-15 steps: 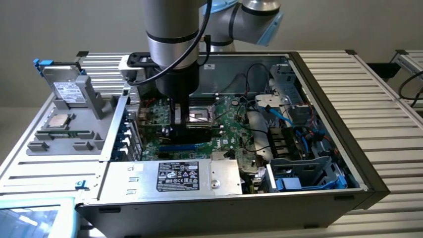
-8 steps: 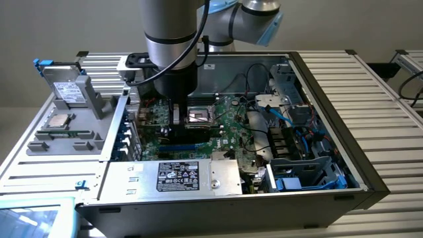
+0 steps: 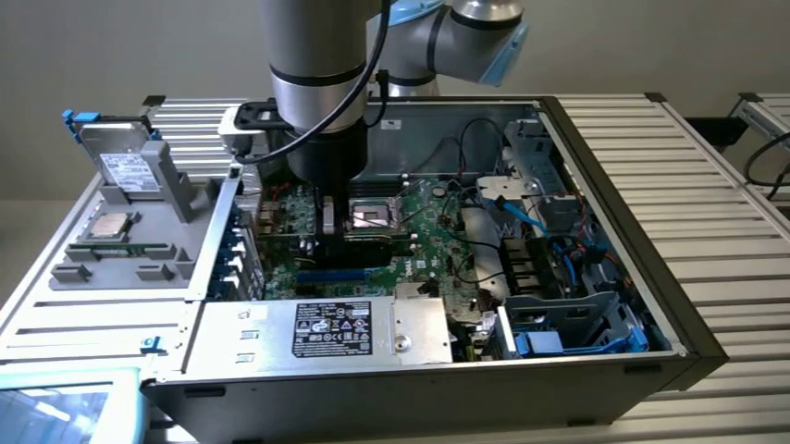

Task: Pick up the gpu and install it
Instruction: 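Insert the gpu into the slot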

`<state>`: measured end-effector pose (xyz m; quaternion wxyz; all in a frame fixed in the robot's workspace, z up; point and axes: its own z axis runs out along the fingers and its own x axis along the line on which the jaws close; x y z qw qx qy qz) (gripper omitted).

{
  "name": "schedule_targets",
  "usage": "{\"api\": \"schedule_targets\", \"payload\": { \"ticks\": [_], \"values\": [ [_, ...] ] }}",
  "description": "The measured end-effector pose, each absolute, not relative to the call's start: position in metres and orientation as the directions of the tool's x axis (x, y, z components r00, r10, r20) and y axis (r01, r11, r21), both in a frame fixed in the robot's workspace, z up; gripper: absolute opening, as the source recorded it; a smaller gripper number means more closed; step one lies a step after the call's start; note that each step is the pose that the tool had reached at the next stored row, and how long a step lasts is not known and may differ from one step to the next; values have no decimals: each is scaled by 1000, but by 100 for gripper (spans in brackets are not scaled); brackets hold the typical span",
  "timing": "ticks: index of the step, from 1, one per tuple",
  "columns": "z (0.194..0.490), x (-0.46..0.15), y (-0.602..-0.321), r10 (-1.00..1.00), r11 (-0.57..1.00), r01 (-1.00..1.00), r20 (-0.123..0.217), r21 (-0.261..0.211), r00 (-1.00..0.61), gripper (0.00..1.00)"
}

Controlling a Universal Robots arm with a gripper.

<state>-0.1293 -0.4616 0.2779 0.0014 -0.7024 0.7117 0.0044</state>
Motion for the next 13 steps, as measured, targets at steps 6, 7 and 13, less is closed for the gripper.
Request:
{"api": "schedule_targets", "payload": {
  "ticks": [6,7,13],
  "values": [
    [275,-130,-458,-1000,11,-1000,-8,4,-11,27],
    [275,-130,-458,-1000,11,-1000,-9,4,-11,27],
    [274,-132,-458,-1000,-17,-1000,-8,4,17,27]
  ]
}}
